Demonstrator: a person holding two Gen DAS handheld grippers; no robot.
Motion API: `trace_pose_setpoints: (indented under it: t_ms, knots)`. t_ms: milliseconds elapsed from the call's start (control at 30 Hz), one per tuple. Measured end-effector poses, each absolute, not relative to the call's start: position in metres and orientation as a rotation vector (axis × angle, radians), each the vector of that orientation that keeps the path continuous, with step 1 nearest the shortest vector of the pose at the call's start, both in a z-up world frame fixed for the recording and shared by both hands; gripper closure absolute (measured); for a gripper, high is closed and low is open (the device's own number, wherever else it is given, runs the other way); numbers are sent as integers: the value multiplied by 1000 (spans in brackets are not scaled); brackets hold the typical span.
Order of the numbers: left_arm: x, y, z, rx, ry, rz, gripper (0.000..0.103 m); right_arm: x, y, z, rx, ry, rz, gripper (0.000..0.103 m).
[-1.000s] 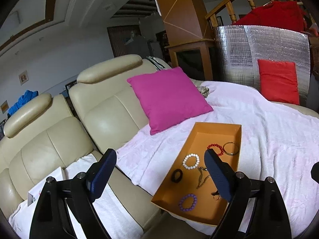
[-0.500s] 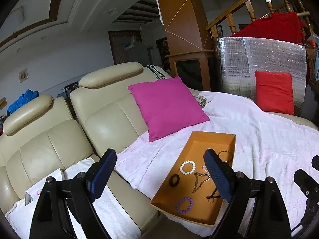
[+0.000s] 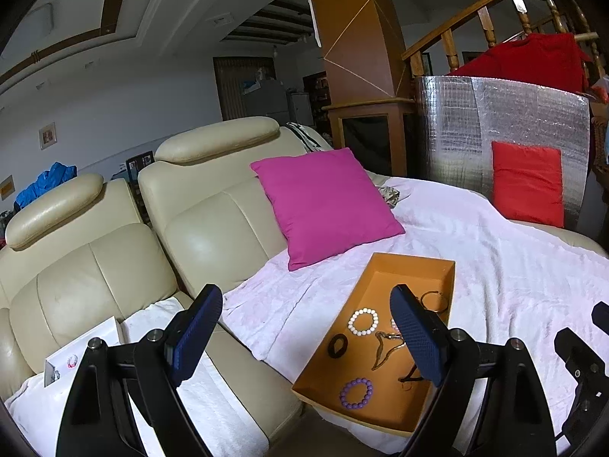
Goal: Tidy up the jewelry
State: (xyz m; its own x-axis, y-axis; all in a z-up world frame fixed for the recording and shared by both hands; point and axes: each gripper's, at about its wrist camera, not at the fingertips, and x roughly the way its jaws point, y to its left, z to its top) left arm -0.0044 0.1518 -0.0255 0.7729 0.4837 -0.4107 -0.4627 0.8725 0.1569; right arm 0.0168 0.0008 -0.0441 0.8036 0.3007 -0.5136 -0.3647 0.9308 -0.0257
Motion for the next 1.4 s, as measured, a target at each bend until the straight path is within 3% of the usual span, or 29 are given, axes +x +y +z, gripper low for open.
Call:
trace_pose_setpoints:
  t_ms: [1400]
  knots:
    - [-6,164,-27,45,446,531,13,27,15,-48,-154,509,375,43]
